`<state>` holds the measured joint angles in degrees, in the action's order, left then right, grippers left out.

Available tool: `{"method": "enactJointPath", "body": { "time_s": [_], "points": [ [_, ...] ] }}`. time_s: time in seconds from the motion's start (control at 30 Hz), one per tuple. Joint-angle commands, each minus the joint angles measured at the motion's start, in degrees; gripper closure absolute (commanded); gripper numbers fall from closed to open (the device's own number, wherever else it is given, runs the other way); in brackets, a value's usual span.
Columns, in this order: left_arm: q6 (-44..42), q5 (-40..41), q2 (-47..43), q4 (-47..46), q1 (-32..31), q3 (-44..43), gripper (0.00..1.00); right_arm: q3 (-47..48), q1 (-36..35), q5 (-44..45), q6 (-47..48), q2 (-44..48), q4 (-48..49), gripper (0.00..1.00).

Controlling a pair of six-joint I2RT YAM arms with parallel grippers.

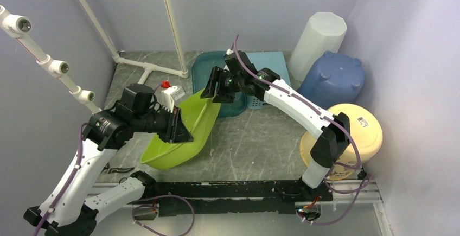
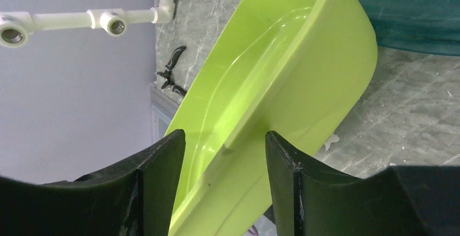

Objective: Turn the large container upside down

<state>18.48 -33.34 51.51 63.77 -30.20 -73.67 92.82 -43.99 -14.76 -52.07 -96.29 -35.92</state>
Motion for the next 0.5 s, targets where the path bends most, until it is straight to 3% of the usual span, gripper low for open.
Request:
{"method": "enactJointPath", "body": {
  "time_s": [0.0, 0.27, 0.47],
  "points": [
    [-3.46, -4.42, 1.39, -0.42, -0.02, 0.28, 0.97, 5.29, -0.53, 1.36, 1.15, -2.64, -4.32, 0.41],
    [-3.36, -4.23, 1.65, -1.64, -0.7, 1.54, 0.97, 8.39, -2.45, 0.5, 2.0, -6.96, -7.2, 0.45],
    [-3.77, -2.95, 3.2, -0.22, -3.46, 1.7, 0.97, 6.2, -2.75, -0.59, 0.6, -6.63, -4.49, 0.59]
  ]
}}
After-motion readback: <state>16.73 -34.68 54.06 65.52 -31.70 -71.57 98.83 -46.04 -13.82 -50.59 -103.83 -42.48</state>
